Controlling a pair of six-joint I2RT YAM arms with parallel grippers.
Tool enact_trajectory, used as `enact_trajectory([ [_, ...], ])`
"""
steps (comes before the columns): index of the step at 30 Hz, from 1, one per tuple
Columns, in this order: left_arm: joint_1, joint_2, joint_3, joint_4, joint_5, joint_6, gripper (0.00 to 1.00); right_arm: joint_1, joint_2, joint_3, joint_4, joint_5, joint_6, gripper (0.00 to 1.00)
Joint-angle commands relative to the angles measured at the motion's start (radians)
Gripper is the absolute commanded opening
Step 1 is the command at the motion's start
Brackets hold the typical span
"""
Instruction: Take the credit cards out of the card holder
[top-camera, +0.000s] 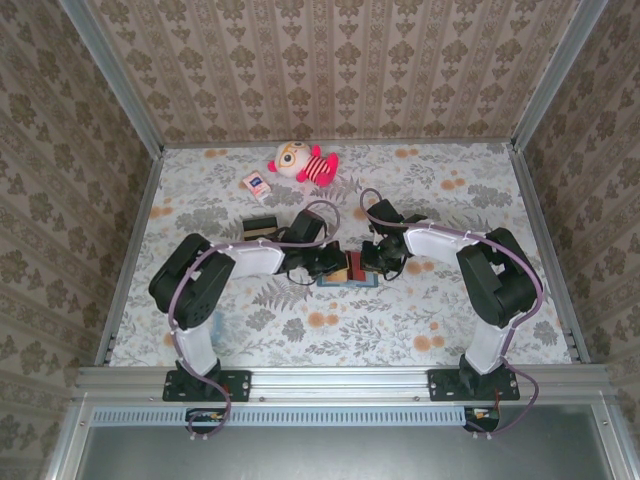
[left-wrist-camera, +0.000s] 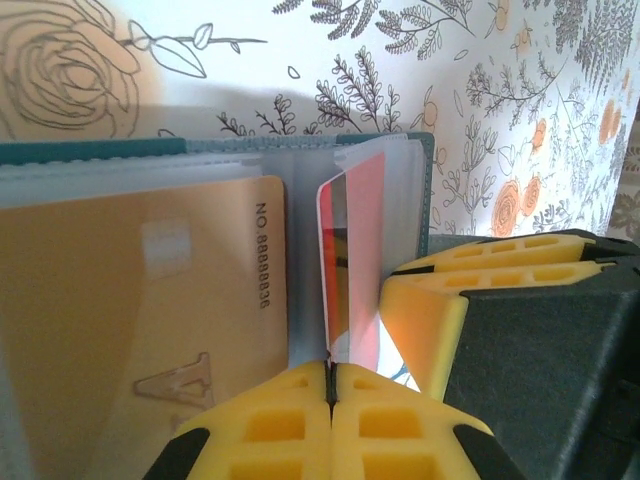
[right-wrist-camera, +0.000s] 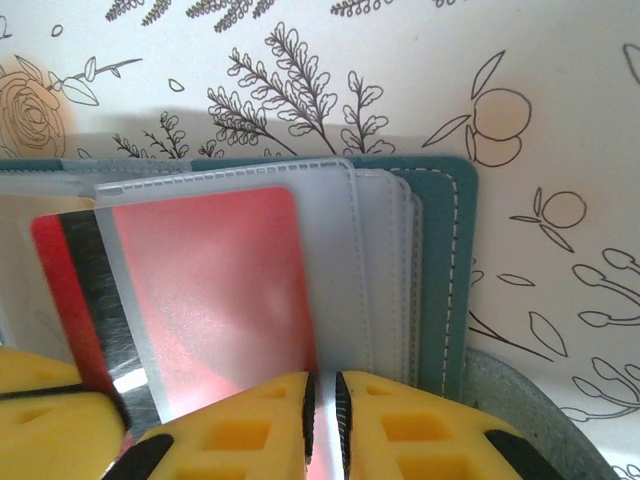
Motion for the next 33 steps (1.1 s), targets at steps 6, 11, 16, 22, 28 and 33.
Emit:
enact_trajectory([
  [6, 0.04, -0.113, 0.008, -0.142, -0.013, 0.125, 0.0, -0.02, -0.017, -0.01, -0.01, -0.034, -0.012, 0.18],
  [11, 0.07, -0.165, -0.008, -0.152, 0.015, 0.176, 0.0, -0.038, -0.08, -0.031, 0.083, -0.16, -0.005, 0.19],
  [16, 0.112, -0.255, -0.035, -0.163, 0.045, 0.225, 0.0, -0.052, -0.162, -0.067, 0.229, -0.289, 0.031, 0.27],
  [22, 0.156, -0.352, -0.044, -0.151, 0.105, 0.231, 0.0, -0.064, -0.21, -0.152, 0.508, -0.446, 0.178, 0.48],
  [28, 0.182, -0.441, -0.089, -0.011, 0.243, 0.188, 0.0, -0.124, -0.285, -0.231, 0.783, -0.536, 0.316, 0.62],
  [33, 0.192, -0.494, -0.118, 0.083, 0.293, 0.142, 0.0, -0.151, -0.309, -0.251, 0.931, -0.603, 0.361, 0.53],
])
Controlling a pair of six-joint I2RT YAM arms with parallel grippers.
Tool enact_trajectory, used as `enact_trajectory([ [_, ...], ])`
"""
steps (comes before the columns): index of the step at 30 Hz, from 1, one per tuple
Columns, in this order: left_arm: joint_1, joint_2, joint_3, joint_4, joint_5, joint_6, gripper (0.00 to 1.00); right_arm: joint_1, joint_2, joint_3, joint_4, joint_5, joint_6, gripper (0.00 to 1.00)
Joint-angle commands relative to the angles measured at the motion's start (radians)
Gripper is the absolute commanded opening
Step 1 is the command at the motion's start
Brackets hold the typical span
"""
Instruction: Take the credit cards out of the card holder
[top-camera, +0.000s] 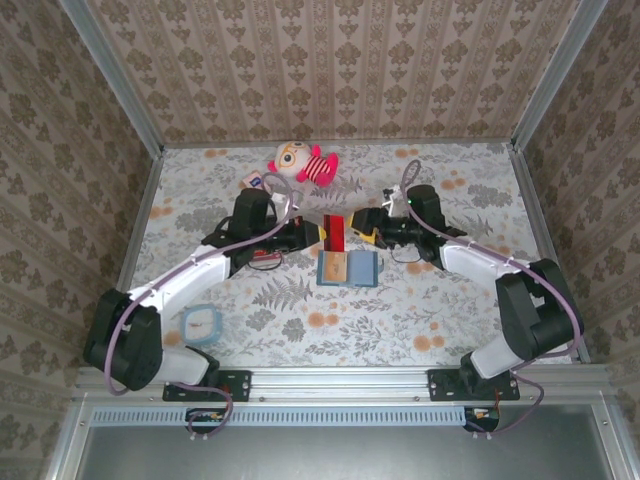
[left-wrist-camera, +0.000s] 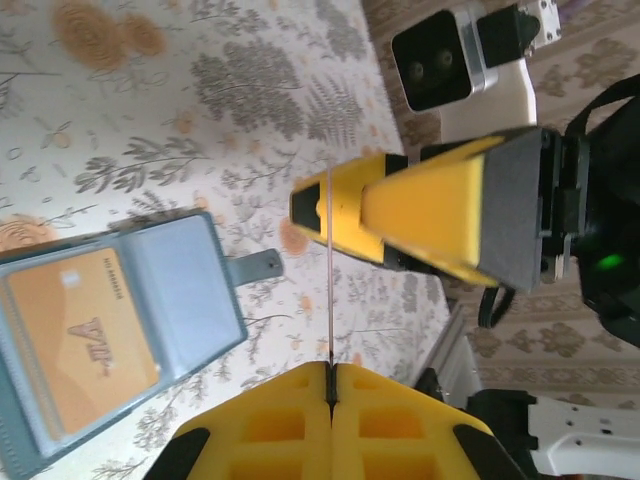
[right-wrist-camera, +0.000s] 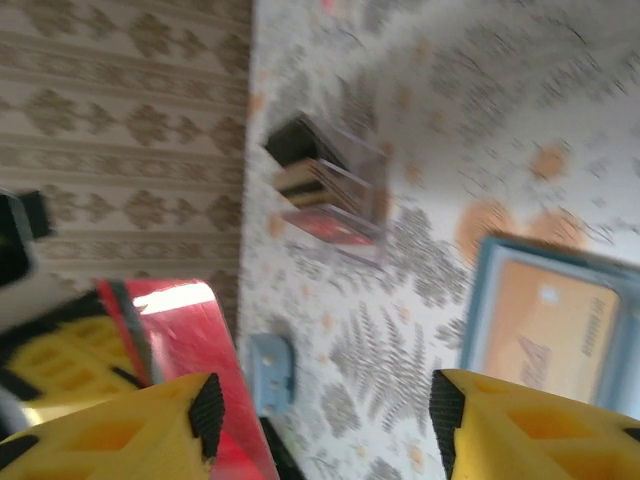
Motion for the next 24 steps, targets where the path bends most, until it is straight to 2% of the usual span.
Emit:
enact_trajectory([
  [1, 0.007, -0.042, -0.025, 0.123, 0.08, -0.057, 0.0, -0.008, -0.034, -0.008, 0.168, -0.091, 0.063, 0.51],
  [8, 0.011, -0.039, -0.045, 0.269, 0.105, -0.178, 0.0, -0.011, -0.017, -0.016, 0.288, -0.137, 0.149, 0.5],
  [10, 0.013, -0.035, -0.051, 0.309, 0.112, -0.208, 0.0, -0.011, -0.005, -0.026, 0.389, -0.157, 0.194, 0.42],
  [12, 0.016, -0.034, -0.053, 0.319, 0.113, -0.22, 0.0, -0.012, -0.002, -0.049, 0.509, -0.161, 0.247, 0.38],
  [24, 0.026, -0.007, -0.095, 0.539, 0.14, -0.399, 0.0, 0.007, -0.009, -0.047, 0.644, -0.15, 0.386, 0.15],
])
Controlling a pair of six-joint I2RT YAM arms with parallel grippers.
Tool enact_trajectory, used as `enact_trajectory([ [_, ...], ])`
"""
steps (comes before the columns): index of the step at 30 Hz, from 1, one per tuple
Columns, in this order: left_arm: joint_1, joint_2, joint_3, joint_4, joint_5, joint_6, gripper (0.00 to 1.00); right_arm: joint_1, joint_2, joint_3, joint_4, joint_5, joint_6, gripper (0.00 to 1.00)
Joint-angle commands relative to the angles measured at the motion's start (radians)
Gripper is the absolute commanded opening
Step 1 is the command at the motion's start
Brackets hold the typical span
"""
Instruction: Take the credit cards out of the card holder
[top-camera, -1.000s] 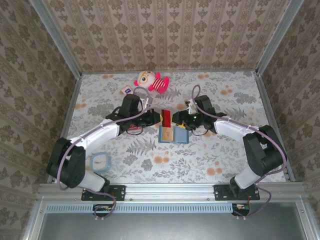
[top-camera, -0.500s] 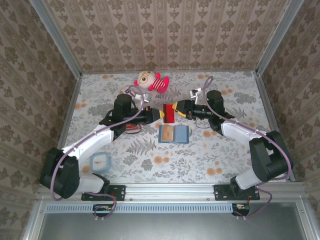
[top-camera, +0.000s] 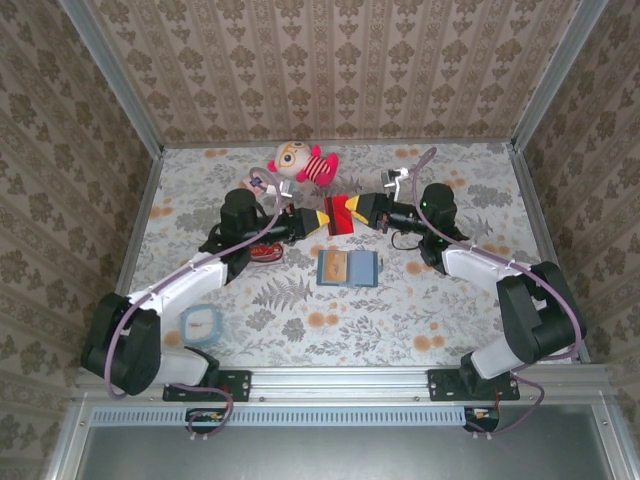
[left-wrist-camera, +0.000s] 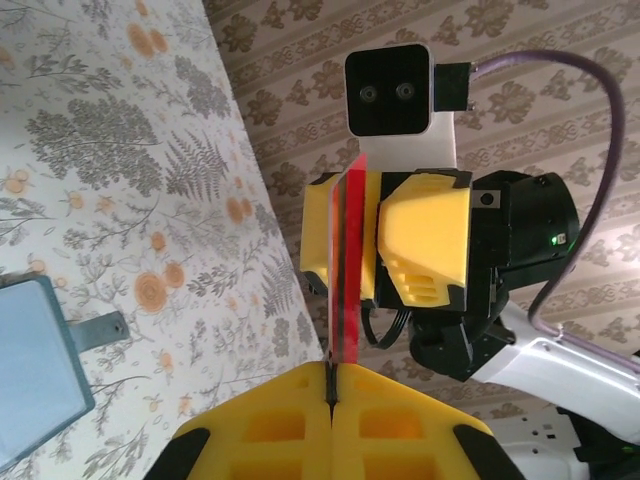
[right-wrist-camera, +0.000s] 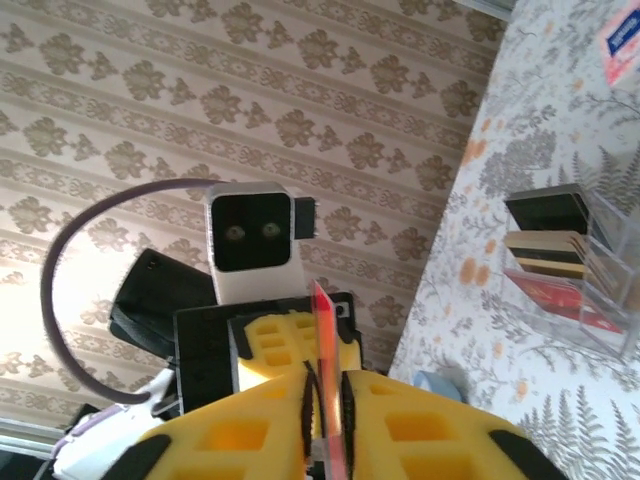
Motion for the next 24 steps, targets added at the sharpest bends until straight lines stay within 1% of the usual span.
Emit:
enact_trajectory([
  [1, 0.006, 0.011, -0.018, 0.127, 0.021, -0.075, 0.0, 0.014, -0.001, 0.004, 0.078, -0.016, 0.056, 0.12],
  [2, 0.006, 0.013, -0.022, 0.149, 0.017, -0.089, 0.0, 0.016, -0.004, 0.005, 0.067, -0.014, 0.057, 0.1],
  [3, 0.006, 0.017, -0.025, 0.173, 0.016, -0.104, 0.03, 0.018, -0.008, 0.007, 0.057, -0.01, 0.059, 0.08],
  [5, 0.006, 0.019, -0.032, 0.208, 0.003, -0.134, 0.11, 0.02, -0.014, 0.007, 0.042, -0.001, 0.062, 0.04],
  [7, 0.005, 0.023, -0.037, 0.228, -0.012, -0.155, 0.23, 0.024, -0.021, 0.006, 0.024, 0.008, 0.06, 0.01],
  [8, 0.005, 0.022, -0.038, 0.231, -0.022, -0.162, 0.27, 0.028, -0.024, 0.002, 0.022, 0.015, 0.06, 0.0],
  [10, 0.003, 0.028, -0.044, 0.246, -0.042, -0.187, 0.3, 0.035, -0.028, -0.005, 0.023, 0.029, 0.06, 0.0],
  [12, 0.002, 0.034, -0.046, 0.262, -0.05, -0.2, 0.3, 0.045, -0.031, -0.009, 0.026, 0.039, 0.06, 0.0],
  [15, 0.002, 0.039, -0.047, 0.261, -0.048, -0.205, 0.24, 0.056, -0.034, -0.023, 0.024, 0.057, 0.06, 0.0],
  [20, 0.002, 0.035, -0.051, 0.254, -0.048, -0.192, 0.05, 0.055, -0.043, -0.048, 0.01, 0.074, 0.058, 0.03],
  [22, 0.003, 0.026, -0.05, 0.226, -0.047, -0.164, 0.0, 0.055, -0.048, -0.044, -0.038, 0.071, 0.038, 0.09],
  [23, 0.005, 0.016, -0.046, 0.182, -0.048, -0.131, 0.0, 0.055, -0.056, -0.041, -0.095, 0.073, 0.012, 0.16],
  [24, 0.006, 0.0, -0.036, 0.117, -0.056, -0.084, 0.0, 0.052, -0.069, -0.036, -0.172, 0.082, -0.026, 0.26],
])
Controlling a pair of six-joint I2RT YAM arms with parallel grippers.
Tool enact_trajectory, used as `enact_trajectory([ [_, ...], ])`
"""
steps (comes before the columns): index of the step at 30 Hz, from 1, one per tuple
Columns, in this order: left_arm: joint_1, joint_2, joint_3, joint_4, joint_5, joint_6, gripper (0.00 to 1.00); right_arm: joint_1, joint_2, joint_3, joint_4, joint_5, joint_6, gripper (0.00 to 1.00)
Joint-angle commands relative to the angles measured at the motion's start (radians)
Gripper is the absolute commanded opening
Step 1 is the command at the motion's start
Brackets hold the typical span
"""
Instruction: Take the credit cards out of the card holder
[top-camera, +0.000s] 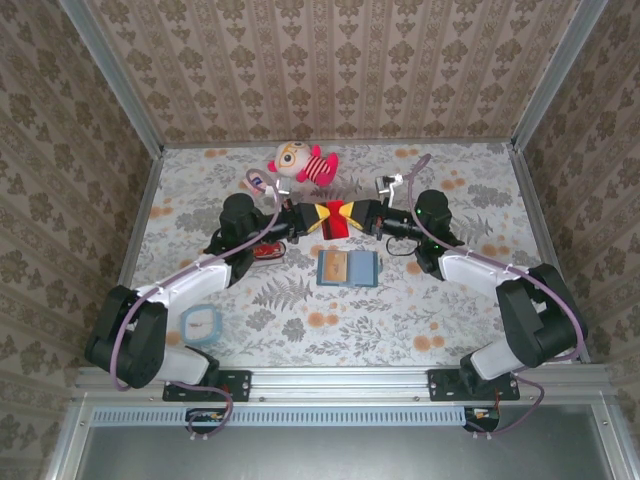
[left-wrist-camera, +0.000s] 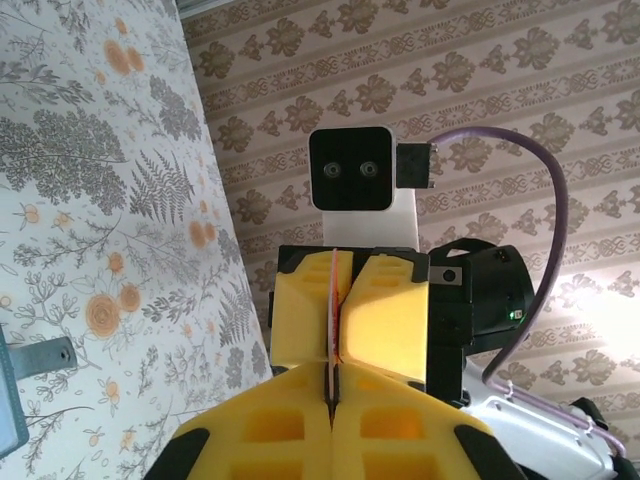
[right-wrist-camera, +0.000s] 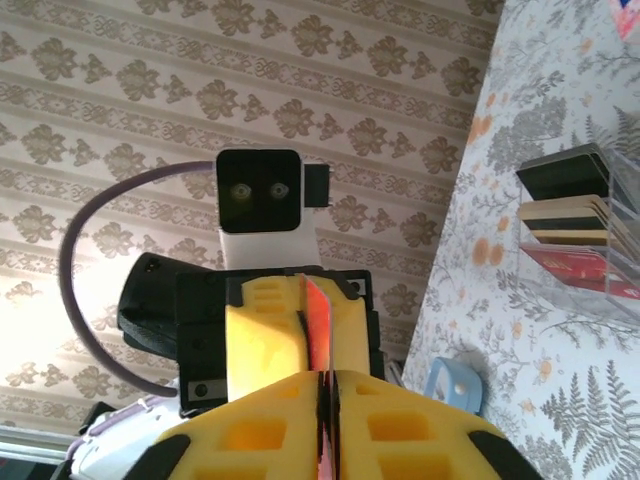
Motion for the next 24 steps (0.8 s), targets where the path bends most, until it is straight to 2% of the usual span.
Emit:
enact_trajectory([
  [1, 0.007, -0.049, 0.02, -0.147, -0.02, 0.139, 0.0, -0.003, -0.06, 0.003, -0.205, 0.037, -0.102, 0.34],
  [3, 0.007, -0.094, 0.071, -0.385, -0.065, 0.331, 0.0, -0.006, -0.087, 0.021, -0.389, 0.071, -0.229, 0.53],
  [6, -0.001, -0.152, 0.151, -0.701, -0.22, 0.599, 0.0, -0.008, -0.163, 0.068, -0.704, 0.149, -0.44, 0.74],
  [10, -0.006, -0.174, 0.245, -0.887, -0.325, 0.839, 0.0, -0.008, -0.229, 0.058, -0.854, 0.213, -0.57, 0.97],
  [11, -0.008, -0.172, 0.268, -0.928, -0.355, 0.89, 0.0, -0.008, -0.243, 0.044, -0.866, 0.222, -0.587, 1.0],
  [15, -0.007, -0.169, 0.337, -1.034, -0.483, 1.089, 0.0, -0.009, -0.261, 0.06, -0.984, 0.281, -0.67, 1.0],
  [18, 0.002, -0.157, 0.365, -1.057, -0.484, 1.285, 0.0, -0.013, -0.246, 0.086, -1.04, 0.317, -0.719, 1.0],
  [24, 0.04, -0.073, 0.453, -1.219, -0.522, 1.622, 0.0, -0.025, -0.161, 0.153, -1.059, 0.308, -0.755, 1.0],
])
